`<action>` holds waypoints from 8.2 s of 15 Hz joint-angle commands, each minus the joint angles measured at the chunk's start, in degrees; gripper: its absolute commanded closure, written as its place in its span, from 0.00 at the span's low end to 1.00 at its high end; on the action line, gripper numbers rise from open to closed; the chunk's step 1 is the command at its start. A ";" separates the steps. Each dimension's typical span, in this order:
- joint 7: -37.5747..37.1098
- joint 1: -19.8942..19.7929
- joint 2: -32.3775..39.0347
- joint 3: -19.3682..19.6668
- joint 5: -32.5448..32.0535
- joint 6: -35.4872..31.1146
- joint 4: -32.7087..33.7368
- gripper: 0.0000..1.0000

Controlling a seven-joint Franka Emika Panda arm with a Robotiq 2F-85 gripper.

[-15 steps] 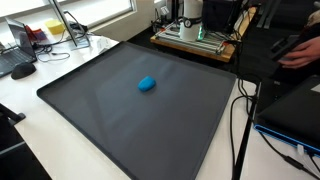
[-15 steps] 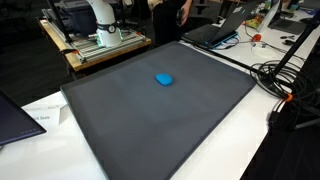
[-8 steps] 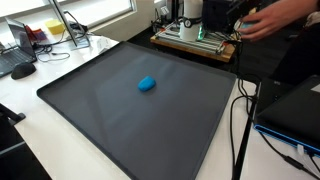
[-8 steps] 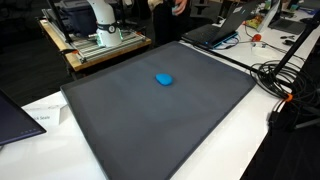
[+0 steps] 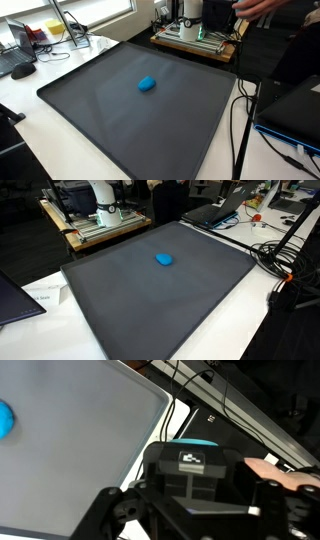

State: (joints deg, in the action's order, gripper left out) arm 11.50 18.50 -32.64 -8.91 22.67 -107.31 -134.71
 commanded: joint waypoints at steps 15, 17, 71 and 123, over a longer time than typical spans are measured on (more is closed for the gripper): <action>14.02 0.33 -0.95 5.73 2.80 0.87 -3.64 0.31; 15.41 -0.10 -1.04 7.00 2.76 1.16 -4.21 0.24; -48.20 -8.05 41.04 4.03 -47.74 -19.65 14.36 0.78; 18.54 -32.11 52.94 7.31 2.34 -6.93 30.85 0.78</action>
State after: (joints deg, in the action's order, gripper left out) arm 22.98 -11.45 19.18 -1.25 19.34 -114.51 -104.81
